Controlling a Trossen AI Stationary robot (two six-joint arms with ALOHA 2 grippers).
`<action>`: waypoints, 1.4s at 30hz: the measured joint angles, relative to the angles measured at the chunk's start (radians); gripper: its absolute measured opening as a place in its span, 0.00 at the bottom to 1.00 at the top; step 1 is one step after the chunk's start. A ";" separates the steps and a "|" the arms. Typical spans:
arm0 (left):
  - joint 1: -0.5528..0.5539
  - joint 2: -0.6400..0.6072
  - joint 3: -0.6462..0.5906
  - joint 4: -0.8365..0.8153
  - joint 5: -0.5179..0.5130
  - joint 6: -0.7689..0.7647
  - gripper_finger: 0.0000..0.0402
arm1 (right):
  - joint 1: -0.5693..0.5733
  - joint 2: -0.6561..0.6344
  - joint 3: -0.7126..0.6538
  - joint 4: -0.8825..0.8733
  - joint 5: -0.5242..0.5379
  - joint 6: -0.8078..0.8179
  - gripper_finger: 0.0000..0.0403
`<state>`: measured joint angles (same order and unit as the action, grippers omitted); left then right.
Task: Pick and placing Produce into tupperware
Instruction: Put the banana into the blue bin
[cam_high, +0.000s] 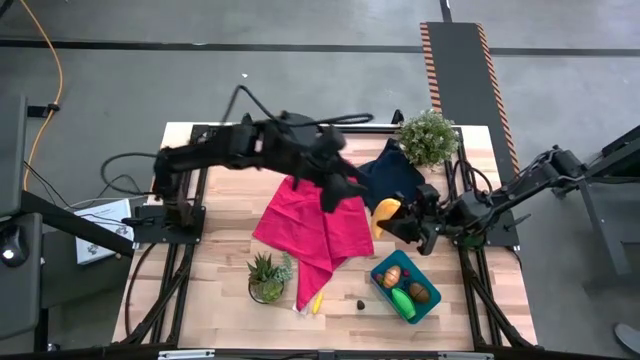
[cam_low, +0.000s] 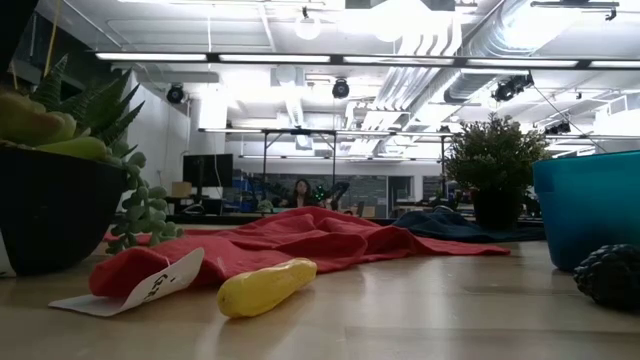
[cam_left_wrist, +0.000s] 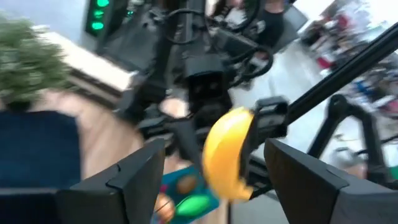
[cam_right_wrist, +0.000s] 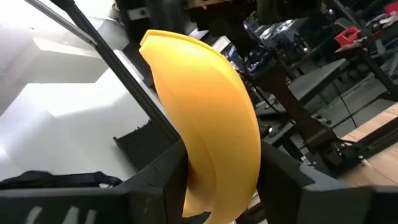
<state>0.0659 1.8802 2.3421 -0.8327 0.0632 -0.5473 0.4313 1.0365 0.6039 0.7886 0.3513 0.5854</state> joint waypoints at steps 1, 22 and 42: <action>0.000 -0.018 0.000 -0.039 -0.016 0.007 0.64 | 0.000 -0.009 0.000 -0.009 0.002 0.000 0.36; -0.263 -0.360 0.000 -0.690 -0.632 -0.227 0.50 | 0.044 -0.371 0.000 -0.694 0.008 0.203 0.36; -0.618 -0.632 -0.431 -0.739 -0.966 -0.725 0.44 | 0.109 -0.294 0.226 -1.304 -0.075 0.357 0.36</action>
<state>-0.5526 1.2477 1.9111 -1.5713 -0.9031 -1.2724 0.5407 0.7424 0.8299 -0.5159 0.2764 0.9428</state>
